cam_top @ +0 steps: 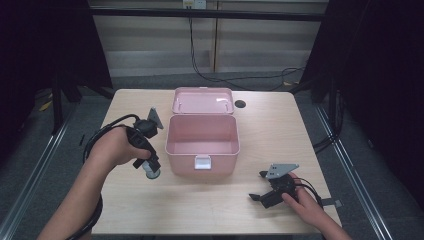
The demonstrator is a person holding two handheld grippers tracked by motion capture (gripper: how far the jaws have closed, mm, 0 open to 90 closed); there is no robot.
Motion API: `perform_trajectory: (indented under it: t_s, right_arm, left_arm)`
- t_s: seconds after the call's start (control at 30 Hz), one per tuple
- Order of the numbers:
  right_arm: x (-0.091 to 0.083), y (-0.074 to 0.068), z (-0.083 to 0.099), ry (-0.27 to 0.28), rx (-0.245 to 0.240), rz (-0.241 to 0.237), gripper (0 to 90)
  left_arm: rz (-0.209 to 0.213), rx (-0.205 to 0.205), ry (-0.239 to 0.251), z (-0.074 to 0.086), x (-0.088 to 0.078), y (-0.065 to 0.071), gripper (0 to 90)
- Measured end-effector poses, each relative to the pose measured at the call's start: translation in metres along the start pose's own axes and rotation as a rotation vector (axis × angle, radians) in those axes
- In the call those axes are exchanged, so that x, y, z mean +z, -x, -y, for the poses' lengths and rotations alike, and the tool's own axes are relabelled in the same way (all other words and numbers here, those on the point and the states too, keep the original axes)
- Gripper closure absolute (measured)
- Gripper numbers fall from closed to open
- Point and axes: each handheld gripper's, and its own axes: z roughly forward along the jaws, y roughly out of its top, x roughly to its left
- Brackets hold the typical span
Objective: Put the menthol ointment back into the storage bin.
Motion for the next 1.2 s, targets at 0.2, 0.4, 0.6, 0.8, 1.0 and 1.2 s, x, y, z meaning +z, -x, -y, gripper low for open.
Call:
perform_trajectory:
  t_s: [0.2, 0.4, 0.6, 0.8, 1.0, 1.2]
  right_arm:
    - [0.000, 0.000, 0.000, -0.001, -0.001, -0.002, 8.5]
    - [0.000, 0.000, 0.000, -0.002, -0.001, -0.001, 8.6]
    - [0.000, 0.000, 0.000, -0.002, 0.000, -0.001, 8.5]
    - [0.000, 0.000, 0.000, -0.002, -0.001, -0.001, 8.6]
    - [0.000, 0.000, 0.000, -0.004, 0.003, -0.002, 8.5]
    - [0.000, 0.000, 0.000, -0.004, 0.003, -0.002, 8.6]
  left_arm:
    - [-0.007, -0.003, 0.015, -0.011, -0.016, 0.005, 50.1]
    - [-0.013, -0.007, 0.033, -0.025, -0.034, 0.006, 50.1]
    - [-0.010, -0.012, 0.049, -0.035, -0.042, 0.006, 50.1]
    - [-0.007, -0.003, 0.058, -0.049, -0.049, 0.010, 50.1]
    - [-0.034, 0.008, 0.068, -0.066, -0.054, 0.015, 50.1]
    - [-0.047, 0.012, 0.077, -0.078, -0.055, 0.018, 50.1]
